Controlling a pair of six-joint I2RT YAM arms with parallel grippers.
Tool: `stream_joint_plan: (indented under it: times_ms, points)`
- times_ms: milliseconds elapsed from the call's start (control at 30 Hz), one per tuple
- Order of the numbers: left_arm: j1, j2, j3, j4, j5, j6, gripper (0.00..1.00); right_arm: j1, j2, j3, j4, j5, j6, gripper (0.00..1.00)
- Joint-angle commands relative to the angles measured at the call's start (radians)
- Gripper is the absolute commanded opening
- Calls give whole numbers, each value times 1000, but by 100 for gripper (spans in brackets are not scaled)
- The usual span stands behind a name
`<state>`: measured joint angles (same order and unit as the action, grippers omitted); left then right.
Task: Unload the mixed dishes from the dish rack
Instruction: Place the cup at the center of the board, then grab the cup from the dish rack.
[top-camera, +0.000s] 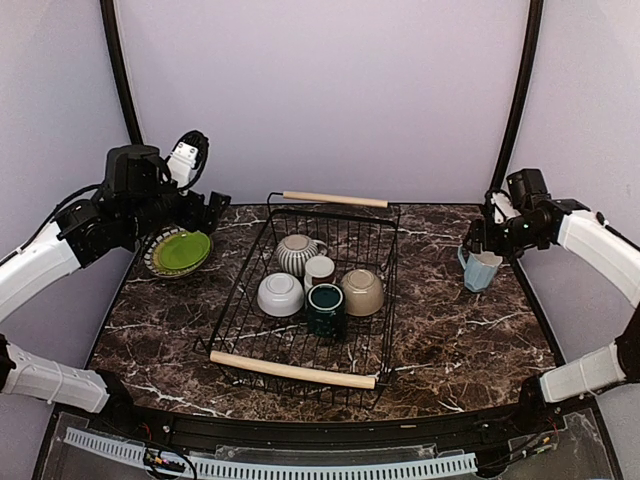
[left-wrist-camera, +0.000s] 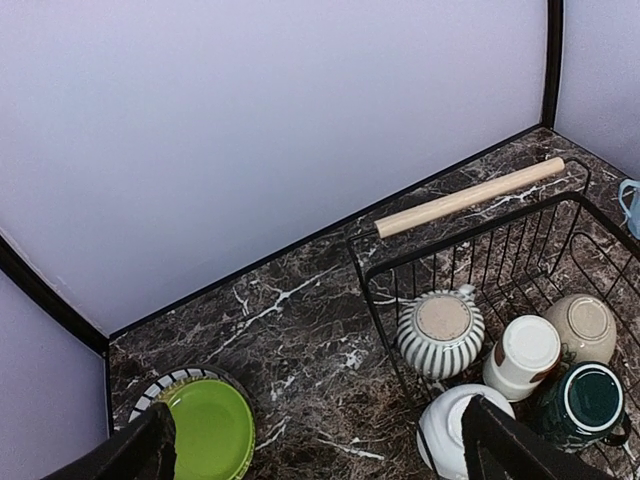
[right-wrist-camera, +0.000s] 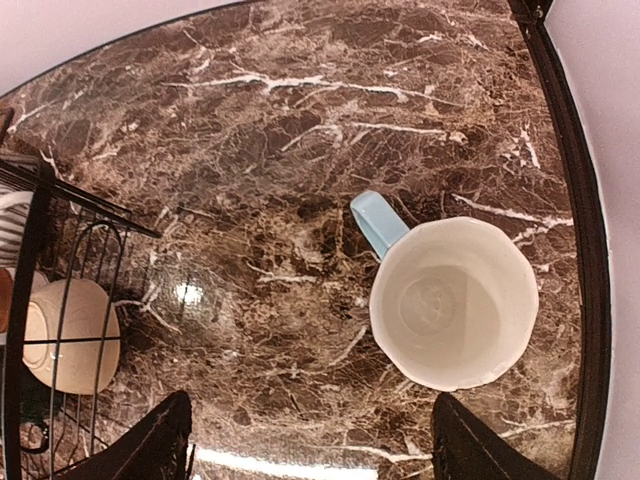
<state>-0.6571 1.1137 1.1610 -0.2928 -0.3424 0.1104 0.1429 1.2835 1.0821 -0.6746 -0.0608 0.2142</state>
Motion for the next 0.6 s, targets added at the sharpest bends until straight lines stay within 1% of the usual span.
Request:
stream_joint_plan:
  times_ms: [0, 100, 200, 233, 400, 433, 567]
  points:
    - [2, 31, -3, -11, 81, -20, 99, 7, -52, -49, 104, -98, 36, 81]
    - [2, 61, 5, -13, 147, -39, 99, 19, -86, -75, 145, -176, 57, 82]
    - [-8, 96, 28, -25, 263, -82, 99, 34, -124, -105, 177, -200, 68, 84]
    - [-18, 117, 46, -36, 273, -90, 99, 37, -133, -109, 179, -202, 70, 84]
    - [-161, 194, 116, -70, 254, -158, 99, 41, -188, -128, 170, -193, 64, 85]
    - [-175, 216, 124, -76, 262, -175, 99, 41, -200, -135, 172, -191, 61, 86]
    - [-244, 300, 171, -80, 295, -329, 99, 41, -234, -168, 174, -173, 57, 86]
